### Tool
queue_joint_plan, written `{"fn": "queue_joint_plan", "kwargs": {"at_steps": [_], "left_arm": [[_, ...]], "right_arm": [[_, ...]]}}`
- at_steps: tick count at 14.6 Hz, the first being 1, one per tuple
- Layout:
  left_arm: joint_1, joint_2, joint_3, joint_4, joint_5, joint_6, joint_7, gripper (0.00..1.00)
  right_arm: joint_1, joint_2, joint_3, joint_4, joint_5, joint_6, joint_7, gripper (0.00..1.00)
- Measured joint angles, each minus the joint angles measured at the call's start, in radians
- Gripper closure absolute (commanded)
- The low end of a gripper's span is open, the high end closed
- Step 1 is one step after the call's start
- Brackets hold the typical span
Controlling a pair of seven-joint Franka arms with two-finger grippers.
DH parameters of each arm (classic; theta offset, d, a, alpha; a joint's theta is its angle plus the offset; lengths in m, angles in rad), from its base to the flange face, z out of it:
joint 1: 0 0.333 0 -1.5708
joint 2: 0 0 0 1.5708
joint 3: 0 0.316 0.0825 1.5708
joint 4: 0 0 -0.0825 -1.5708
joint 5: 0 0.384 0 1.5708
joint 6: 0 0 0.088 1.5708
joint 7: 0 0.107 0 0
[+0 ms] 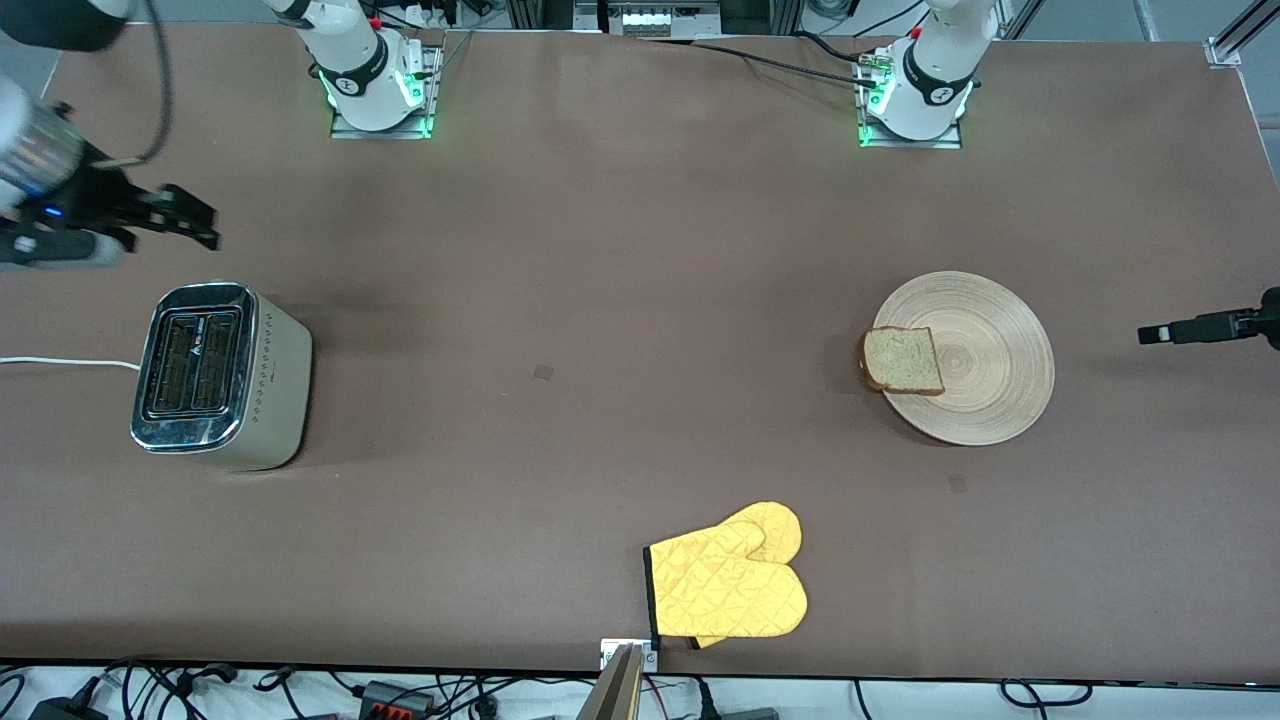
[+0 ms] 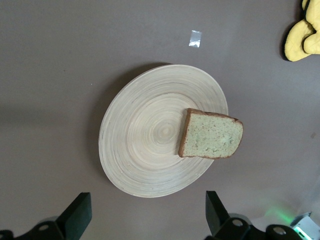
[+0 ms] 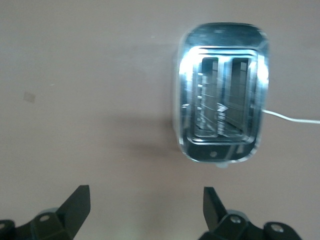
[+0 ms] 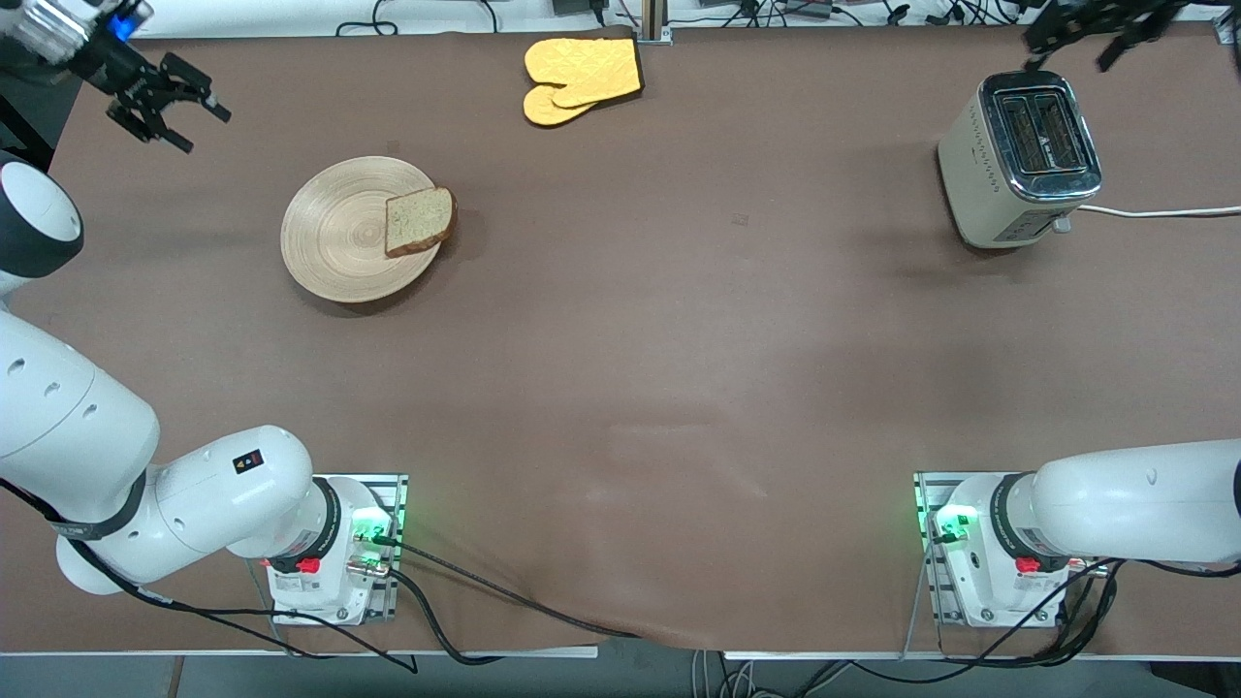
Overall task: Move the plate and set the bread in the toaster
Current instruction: 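Reach the left gripper to the plate rim while the right gripper nears the toaster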
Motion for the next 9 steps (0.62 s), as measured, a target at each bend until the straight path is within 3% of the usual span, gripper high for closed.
{"fn": "queue_joint_plan", "kwargs": {"at_steps": [9], "left_arm": [[0.126,0.297,0.000,-0.004,-0.177,0.023,0.326,0.00]], "right_arm": [[0.168,0.120,0.004,0.013,0.059,0.183,0.003,0.00]]}}
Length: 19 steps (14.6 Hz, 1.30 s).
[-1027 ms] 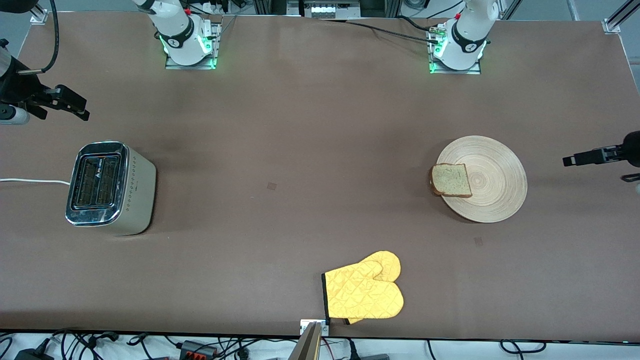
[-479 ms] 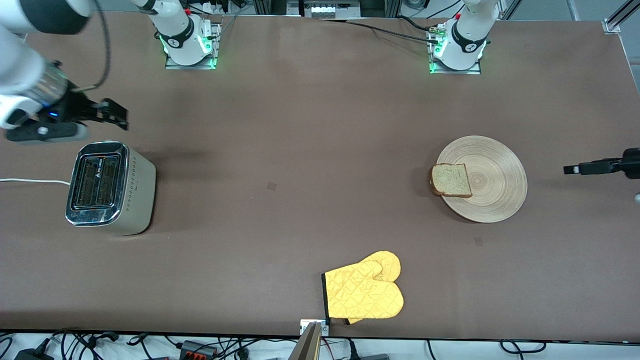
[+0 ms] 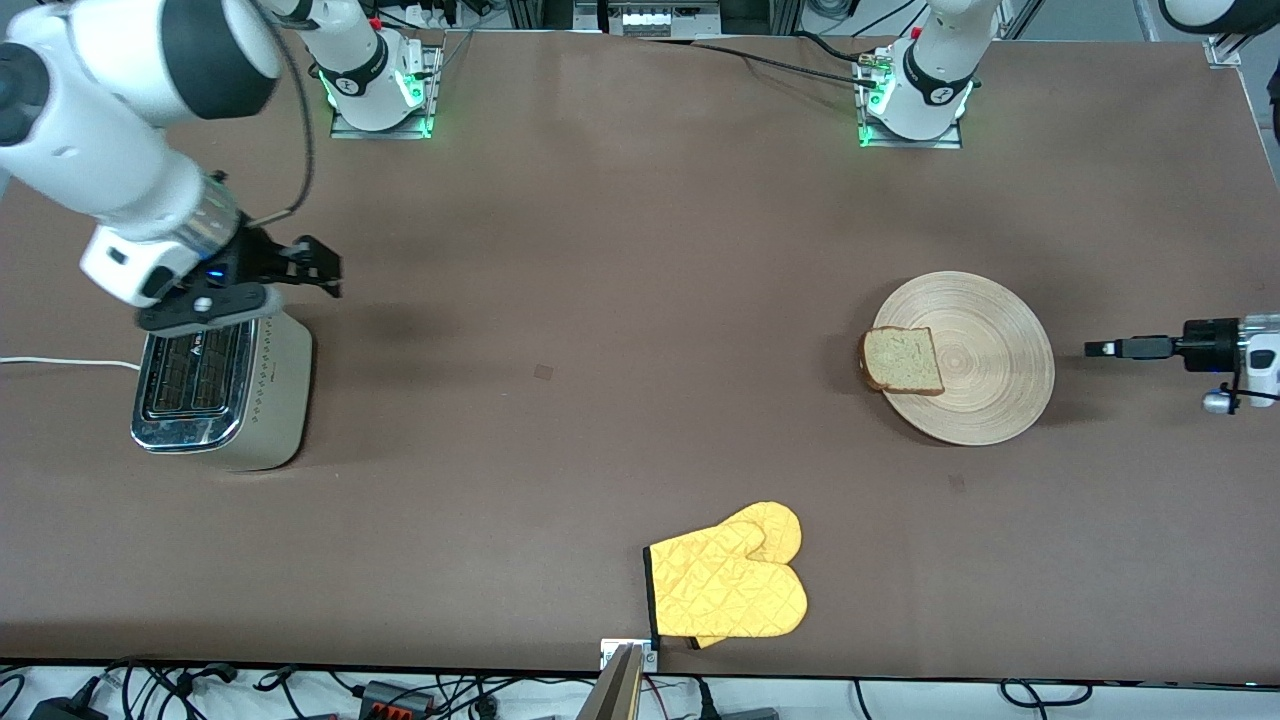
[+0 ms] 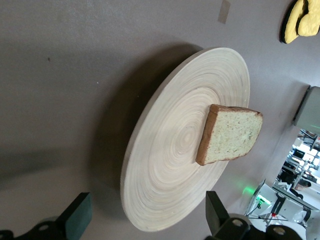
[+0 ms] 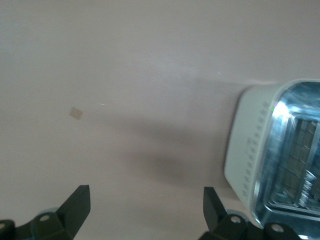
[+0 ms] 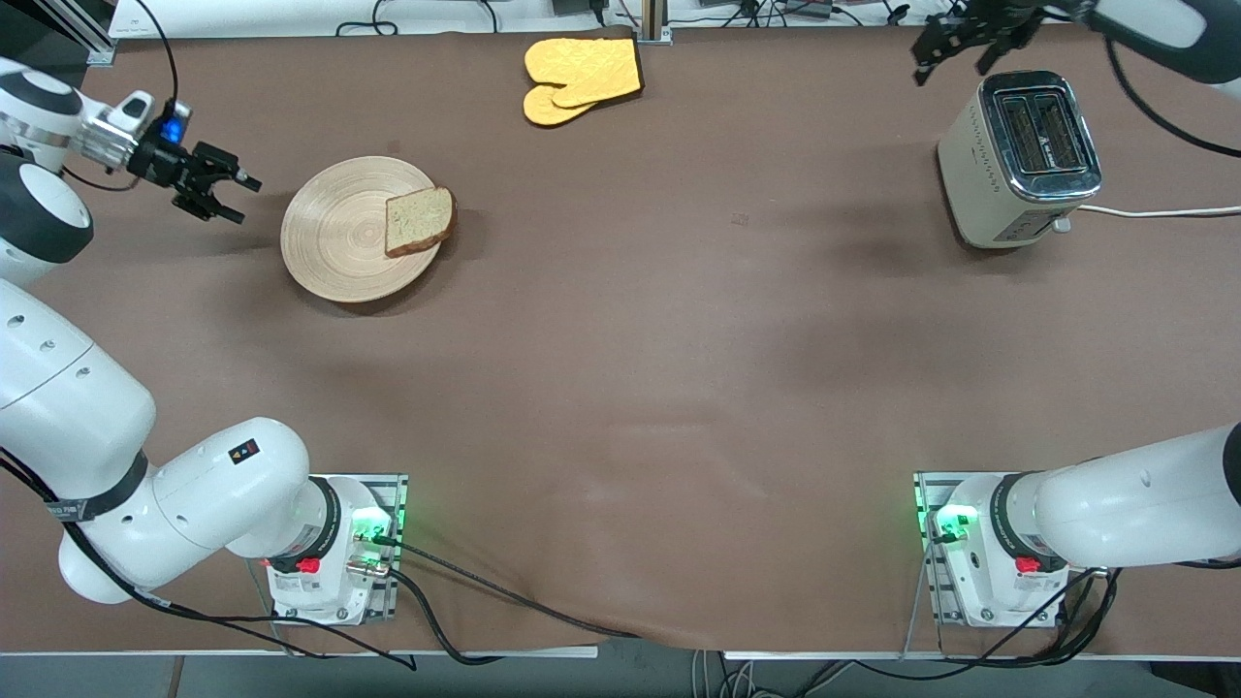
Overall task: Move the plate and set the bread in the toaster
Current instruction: 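Reach the left gripper to the plate rim while the right gripper nears the toaster, then grasp the rim of the wooden plate with the left gripper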
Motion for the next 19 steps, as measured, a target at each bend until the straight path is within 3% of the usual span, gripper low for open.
{"fn": "queue_joint_plan", "kwargs": {"at_steps": [4,8,11,17,19], "left_arm": [[-0.001,0.051,-0.005,-0.036,-0.079,0.005,0.116,0.07],[-0.001,0.079,-0.007,-0.048,-0.089,0.017,0.220,0.34],[-0.001,0.089,-0.009,-0.048,-0.090,0.023,0.310,0.50],[-0.001,0.101,-0.013,-0.049,-0.090,0.024,0.400,0.99],[0.001,0.099,-0.014,-0.046,-0.099,0.013,0.402,0.99]], "right_arm": [[0.059,0.014,0.001,0.053,-0.002,0.009,0.000,0.00],[0.060,0.049,-0.004,0.056,-0.001,0.051,0.000,0.00],[0.061,0.080,-0.003,0.057,-0.001,0.062,0.000,0.00],[0.081,0.083,-0.001,0.057,-0.001,0.063,0.000,0.00],[0.082,0.083,-0.001,0.057,-0.001,0.065,0.000,0.00]]}}
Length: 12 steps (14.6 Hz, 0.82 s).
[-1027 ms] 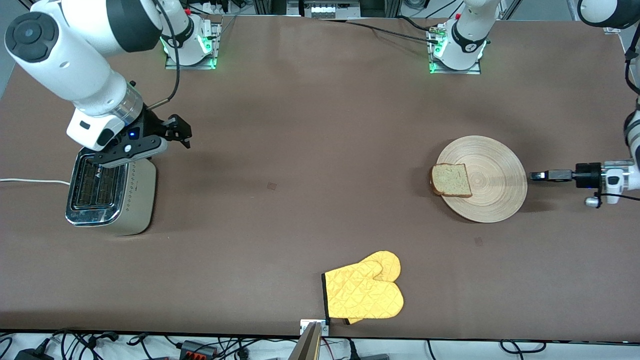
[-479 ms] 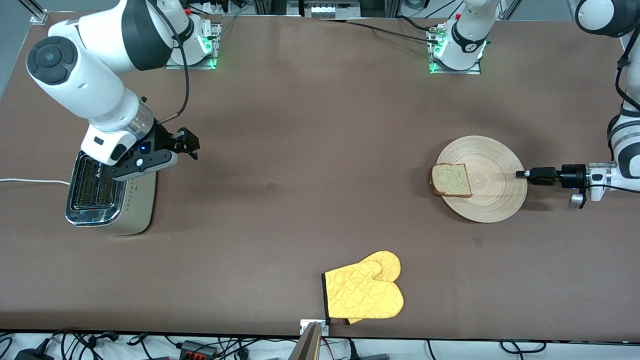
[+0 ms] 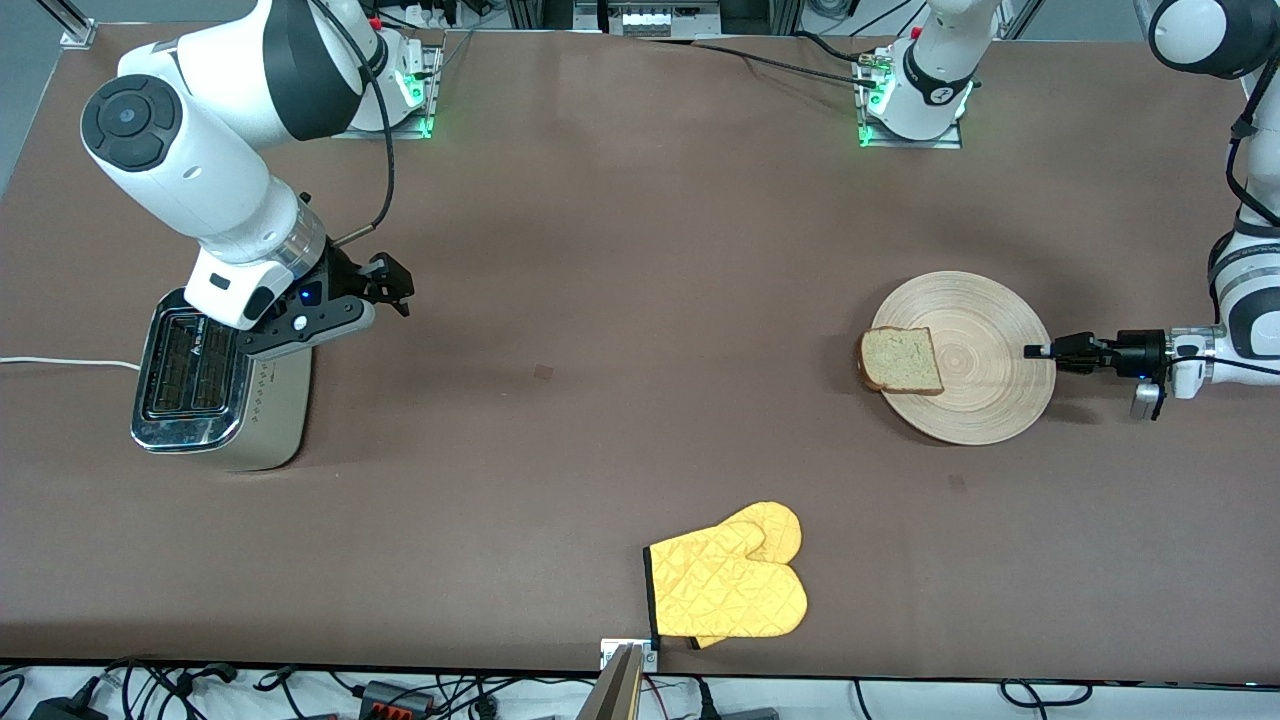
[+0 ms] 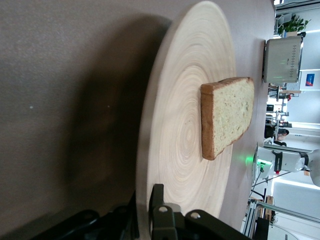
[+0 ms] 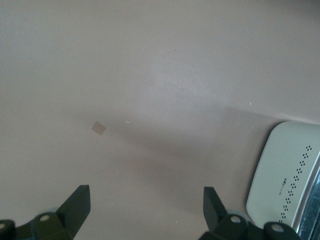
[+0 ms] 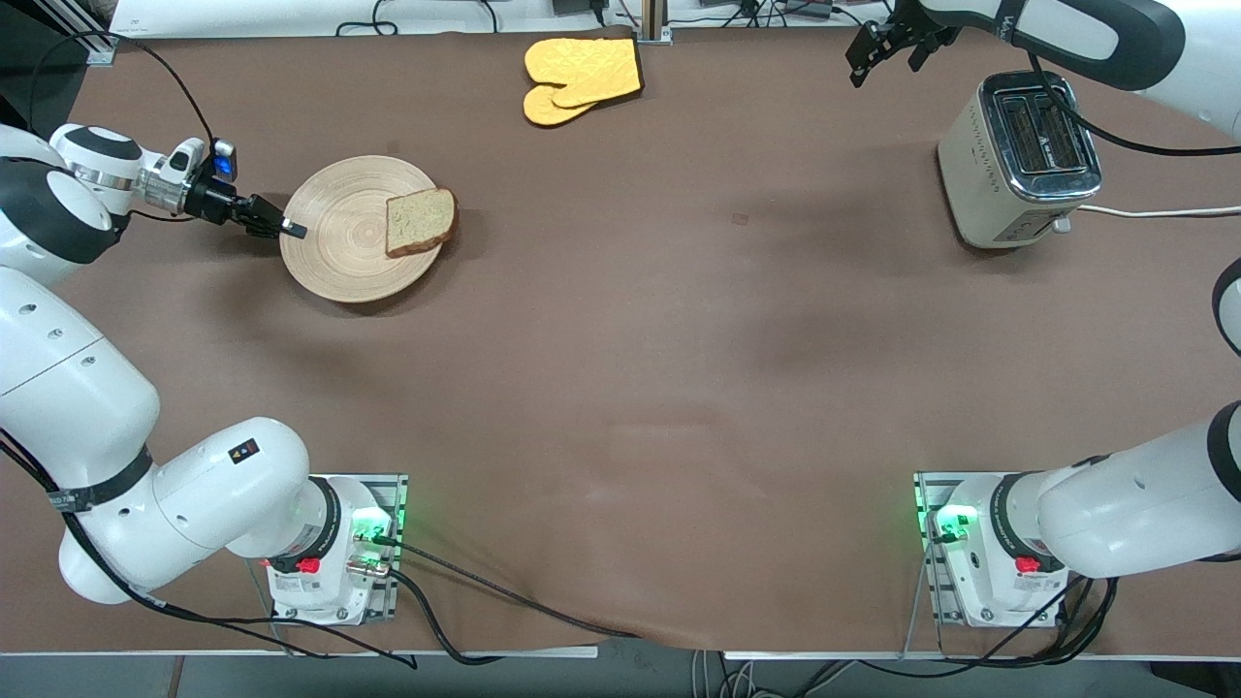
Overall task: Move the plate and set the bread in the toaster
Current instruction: 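Grasp the rim of the wooden plate with the left gripper, then slide the plate toward the table center while the right gripper reaches the bread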
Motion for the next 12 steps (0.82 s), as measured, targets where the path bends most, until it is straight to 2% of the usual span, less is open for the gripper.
{"fn": "queue_joint_plan", "kwargs": {"at_steps": [4,6,8,12], "left_arm": [[-0.004,-0.002,-0.011,0.007,0.000,0.004,-0.008,0.99],[-0.006,-0.003,-0.042,0.012,0.000,0.019,-0.083,0.99],[-0.007,-0.005,-0.110,0.019,-0.001,0.029,-0.194,0.99],[-0.023,-0.013,-0.312,0.014,-0.002,0.105,-0.388,0.99]], "right_arm": [[0.000,0.000,0.000,0.000,0.000,0.001,0.000,0.00],[0.000,0.000,-0.002,0.000,0.000,0.001,0.000,0.00],[0.000,0.000,-0.003,0.000,0.000,0.001,0.000,0.00],[0.000,0.000,-0.003,0.000,0.000,0.001,0.000,0.00]]}}
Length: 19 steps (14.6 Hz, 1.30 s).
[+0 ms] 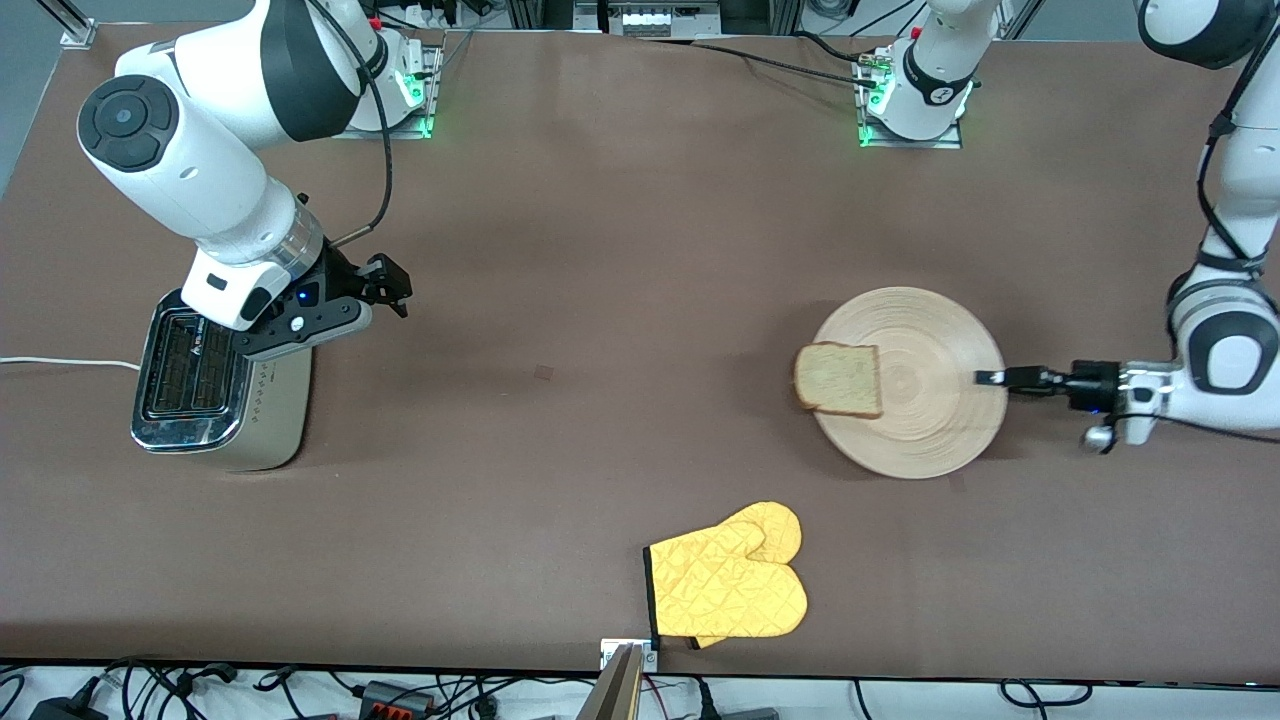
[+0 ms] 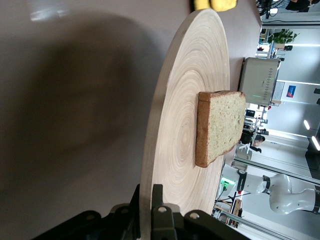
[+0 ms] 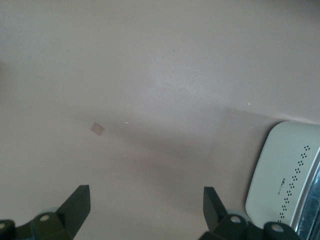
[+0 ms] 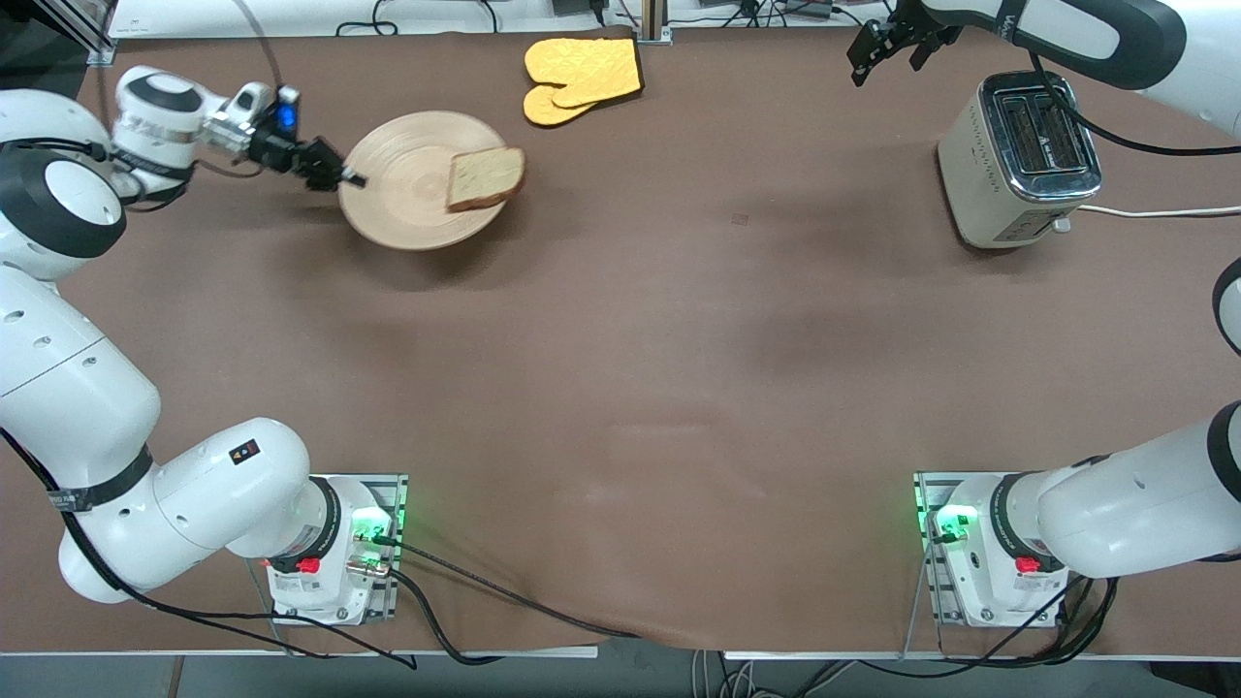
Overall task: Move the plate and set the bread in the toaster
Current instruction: 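Slide the plate toward the table center while the right gripper reaches the bread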
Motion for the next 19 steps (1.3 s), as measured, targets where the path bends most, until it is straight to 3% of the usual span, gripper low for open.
{"fn": "queue_joint_plan", "kwargs": {"at_steps": [3,6,14,16,18,19], "left_arm": [[-0.038,0.001,-0.119,-0.081,-0.013,0.175,-0.025,0.99],[-0.083,0.002,-0.210,-0.201,-0.126,0.346,-0.024,0.99],[-0.318,0.003,-0.231,-0.284,-0.308,0.614,0.005,0.99],[-0.350,0.004,-0.231,-0.290,-0.310,0.637,0.008,0.93],[-0.350,0.009,-0.228,-0.293,-0.310,0.640,0.042,0.62],[-0.343,0.014,-0.228,-0.294,-0.313,0.638,0.060,0.20]], "right_arm": [[0.000,0.000,0.000,0.000,0.000,0.000,0.000,0.00],[0.000,0.000,0.000,0.000,0.000,0.000,0.000,0.00],[-0.003,-0.001,-0.005,0.000,0.000,-0.028,0.000,0.00],[-0.005,0.000,-0.008,0.000,0.000,-0.044,0.000,0.00],[-0.006,0.007,-0.009,-0.005,0.000,-0.062,0.000,0.00],[-0.006,0.022,-0.009,-0.008,0.000,-0.064,0.000,0.00]]}}
